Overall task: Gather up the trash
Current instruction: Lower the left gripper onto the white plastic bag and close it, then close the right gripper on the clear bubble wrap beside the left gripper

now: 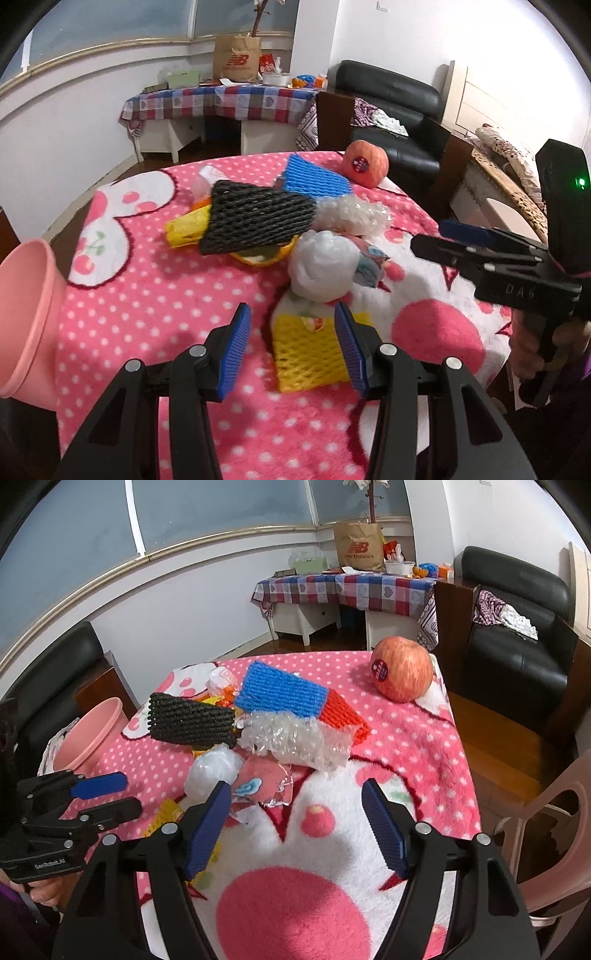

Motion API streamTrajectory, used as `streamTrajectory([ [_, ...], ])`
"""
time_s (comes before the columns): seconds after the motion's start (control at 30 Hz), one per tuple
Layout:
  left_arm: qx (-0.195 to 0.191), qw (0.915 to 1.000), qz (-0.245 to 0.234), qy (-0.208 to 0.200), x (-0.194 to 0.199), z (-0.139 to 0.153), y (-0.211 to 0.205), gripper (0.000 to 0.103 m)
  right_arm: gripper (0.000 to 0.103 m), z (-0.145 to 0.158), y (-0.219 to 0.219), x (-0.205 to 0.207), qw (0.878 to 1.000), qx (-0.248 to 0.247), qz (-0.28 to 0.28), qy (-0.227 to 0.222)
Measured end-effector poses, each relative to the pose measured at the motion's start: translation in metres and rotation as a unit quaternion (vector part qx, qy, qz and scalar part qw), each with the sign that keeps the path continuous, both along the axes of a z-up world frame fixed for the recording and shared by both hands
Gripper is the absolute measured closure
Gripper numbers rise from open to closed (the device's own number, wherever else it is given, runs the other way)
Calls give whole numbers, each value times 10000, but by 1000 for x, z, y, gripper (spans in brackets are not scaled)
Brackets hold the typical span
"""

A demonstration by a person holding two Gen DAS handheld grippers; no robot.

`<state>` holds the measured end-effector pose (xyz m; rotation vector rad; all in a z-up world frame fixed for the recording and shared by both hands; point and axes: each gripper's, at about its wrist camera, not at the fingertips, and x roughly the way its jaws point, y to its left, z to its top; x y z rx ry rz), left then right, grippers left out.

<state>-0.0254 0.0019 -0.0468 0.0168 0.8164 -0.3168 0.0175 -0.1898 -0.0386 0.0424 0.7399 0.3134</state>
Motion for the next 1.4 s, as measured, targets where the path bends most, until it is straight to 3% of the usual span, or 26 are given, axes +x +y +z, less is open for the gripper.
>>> streamTrajectory([
  [0.2,-27,9998,-172,-69,21,3,-20,56,32,-2,-3,-1,10000,31,19,2],
  [0.47,2,9996,-199,194,50,-14,-41,56,32,-6,-12,4,9998,165,-17,67],
  [0.7,-81,9996,-38,265,53,-22,-34,80,33,-6,-15,11,9997,229,38,52],
  [0.97,-156,9998,-122,97,33,-11,-22,85,33,-3,-15,30,9993,359,74,42],
  [1.2,-240,9997,-33,-101,18,1,-11,85,45,-13,-8,58,9986,439,85,291],
  [1.4,-271,9995,-5,-181,13,4,-7,85,73,-25,-3,68,9966,531,198,594],
])
